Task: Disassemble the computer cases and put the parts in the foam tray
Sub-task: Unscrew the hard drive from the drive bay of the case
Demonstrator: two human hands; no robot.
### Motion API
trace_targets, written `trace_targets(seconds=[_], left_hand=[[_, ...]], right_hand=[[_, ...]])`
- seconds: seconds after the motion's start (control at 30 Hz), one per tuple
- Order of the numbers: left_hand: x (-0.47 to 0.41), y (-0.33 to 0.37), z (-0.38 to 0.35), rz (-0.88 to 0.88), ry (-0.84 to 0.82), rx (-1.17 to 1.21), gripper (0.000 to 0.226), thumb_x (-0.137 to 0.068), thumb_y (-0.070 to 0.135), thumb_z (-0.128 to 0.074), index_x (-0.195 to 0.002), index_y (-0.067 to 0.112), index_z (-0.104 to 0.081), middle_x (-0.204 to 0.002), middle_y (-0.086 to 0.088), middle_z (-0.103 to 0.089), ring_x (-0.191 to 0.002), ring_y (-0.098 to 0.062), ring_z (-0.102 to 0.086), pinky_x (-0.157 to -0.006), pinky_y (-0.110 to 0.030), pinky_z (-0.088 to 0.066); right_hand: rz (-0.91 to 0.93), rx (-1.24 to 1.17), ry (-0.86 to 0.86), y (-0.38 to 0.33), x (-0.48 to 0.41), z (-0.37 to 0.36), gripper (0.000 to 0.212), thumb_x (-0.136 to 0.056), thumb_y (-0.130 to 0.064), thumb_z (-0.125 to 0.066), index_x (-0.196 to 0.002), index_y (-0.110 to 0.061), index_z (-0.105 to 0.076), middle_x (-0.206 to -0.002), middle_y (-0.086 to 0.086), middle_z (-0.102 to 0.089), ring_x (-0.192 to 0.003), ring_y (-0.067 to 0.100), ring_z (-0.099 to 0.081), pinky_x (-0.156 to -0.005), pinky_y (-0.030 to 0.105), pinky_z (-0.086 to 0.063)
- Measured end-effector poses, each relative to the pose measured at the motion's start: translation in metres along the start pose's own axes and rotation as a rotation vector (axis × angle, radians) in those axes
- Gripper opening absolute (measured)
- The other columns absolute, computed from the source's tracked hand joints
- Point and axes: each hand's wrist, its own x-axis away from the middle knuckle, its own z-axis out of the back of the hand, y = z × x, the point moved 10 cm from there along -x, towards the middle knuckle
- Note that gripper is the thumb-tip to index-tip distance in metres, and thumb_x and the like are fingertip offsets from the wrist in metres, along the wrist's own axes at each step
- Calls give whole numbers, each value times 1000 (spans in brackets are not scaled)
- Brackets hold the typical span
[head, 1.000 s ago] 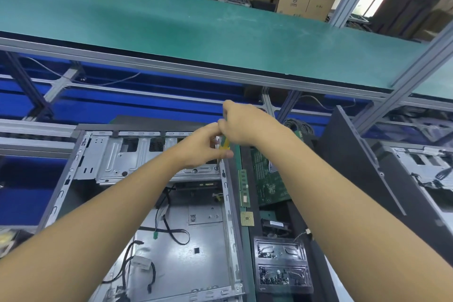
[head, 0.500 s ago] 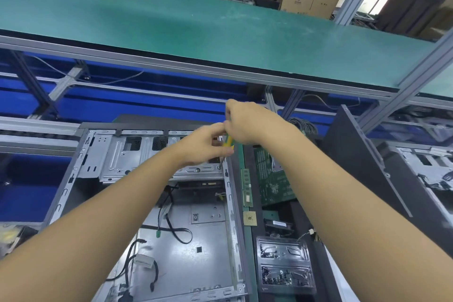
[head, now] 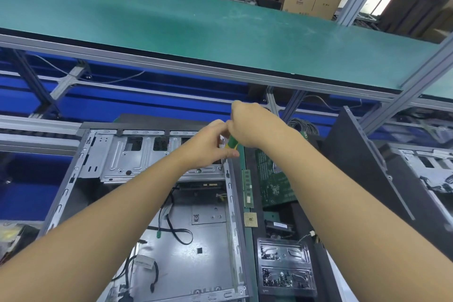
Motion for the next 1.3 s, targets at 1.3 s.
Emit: trace_targets(seconds=[1.3], left_hand=[[21, -25, -1, 145, 112, -413, 16, -84, 20, -74, -75, 25, -61, -67, 14, -60, -63, -2, -56, -64, -19, -45]], right_hand=[[121, -247, 201, 23, 31, 41, 21, -95, -9, -47, -110, -19, -56, -115, 2, -59, -93, 23, -54, -77, 35, -47]])
